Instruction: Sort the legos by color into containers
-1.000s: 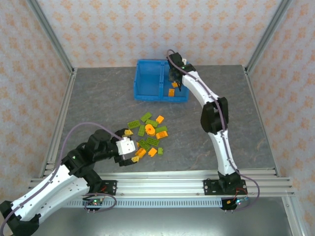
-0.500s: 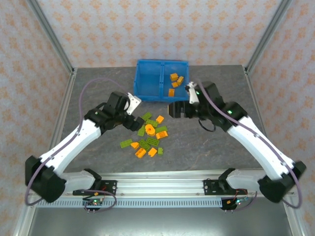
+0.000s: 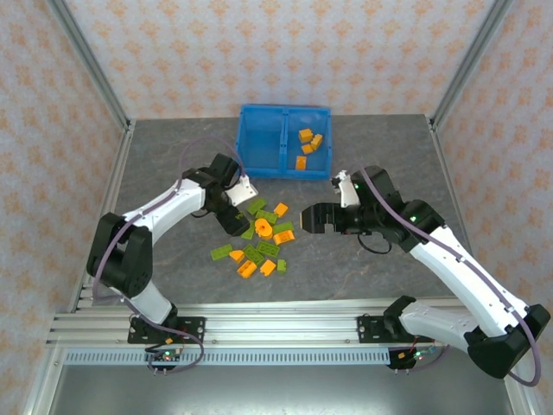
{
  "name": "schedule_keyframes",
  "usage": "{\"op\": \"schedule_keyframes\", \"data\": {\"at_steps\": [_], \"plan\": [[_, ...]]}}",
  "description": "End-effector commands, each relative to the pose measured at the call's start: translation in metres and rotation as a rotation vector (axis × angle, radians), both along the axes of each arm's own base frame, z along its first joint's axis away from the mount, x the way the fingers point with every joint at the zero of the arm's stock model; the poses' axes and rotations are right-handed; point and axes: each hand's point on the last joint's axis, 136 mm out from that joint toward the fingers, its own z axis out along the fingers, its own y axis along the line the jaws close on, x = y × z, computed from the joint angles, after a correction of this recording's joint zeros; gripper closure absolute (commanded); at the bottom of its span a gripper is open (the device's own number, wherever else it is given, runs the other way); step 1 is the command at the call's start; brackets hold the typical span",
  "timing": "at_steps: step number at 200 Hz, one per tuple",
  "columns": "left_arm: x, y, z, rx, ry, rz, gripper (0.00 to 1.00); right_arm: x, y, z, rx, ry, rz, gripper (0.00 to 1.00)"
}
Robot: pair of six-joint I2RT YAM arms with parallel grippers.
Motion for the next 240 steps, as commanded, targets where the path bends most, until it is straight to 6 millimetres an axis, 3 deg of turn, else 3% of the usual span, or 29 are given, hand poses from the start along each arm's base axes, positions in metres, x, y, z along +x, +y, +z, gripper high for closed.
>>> {"op": "schedule_keyframes", "data": {"at_steps": [1, 63, 83, 105, 121, 135, 148, 173, 193, 221, 240], "plan": [[0.011, 0.010, -0.020, 0.104, -0.018, -0.076, 0.01, 0.003, -0.005, 0.000, -0.025, -0.008, -0.028, 0.01], [0.025, 0.018, -0.050, 0.158, -0.001, -0.085, 0.05, 0.004, -0.010, -0.005, -0.047, 0.000, -0.052, 0.01], [0.023, 0.017, -0.062, 0.163, 0.051, -0.098, 0.22, 0.003, -0.014, -0.004, -0.061, -0.002, -0.063, 0.01], [0.021, 0.017, -0.069, 0.164, 0.090, -0.095, 0.50, 0.004, -0.021, -0.003, -0.088, -0.012, -0.092, 0.00], [0.021, 0.015, -0.068, 0.152, 0.090, -0.094, 0.55, 0.006, -0.024, -0.001, -0.091, -0.020, -0.110, 0.01], [0.023, 0.014, -0.063, 0.143, 0.079, -0.087, 0.66, 0.006, -0.024, -0.001, -0.086, -0.022, -0.113, 0.01], [0.025, 0.012, -0.054, 0.125, 0.056, -0.079, 0.78, 0.007, -0.023, 0.000, -0.081, -0.023, -0.117, 0.01], [0.033, 0.009, -0.026, 0.095, -0.016, -0.037, 0.78, 0.012, -0.025, 0.005, -0.077, -0.040, -0.147, 0.01], [0.046, 0.001, 0.014, 0.015, -0.113, 0.035, 0.78, 0.015, -0.026, 0.011, -0.067, -0.057, -0.169, 0.01], [0.089, -0.012, 0.082, -0.125, -0.314, 0.200, 0.78, 0.020, -0.029, 0.019, -0.054, -0.079, -0.203, 0.01], [0.127, -0.011, 0.109, -0.150, -0.399, 0.347, 0.78, 0.022, -0.032, 0.022, -0.057, -0.089, -0.230, 0.01]]}}
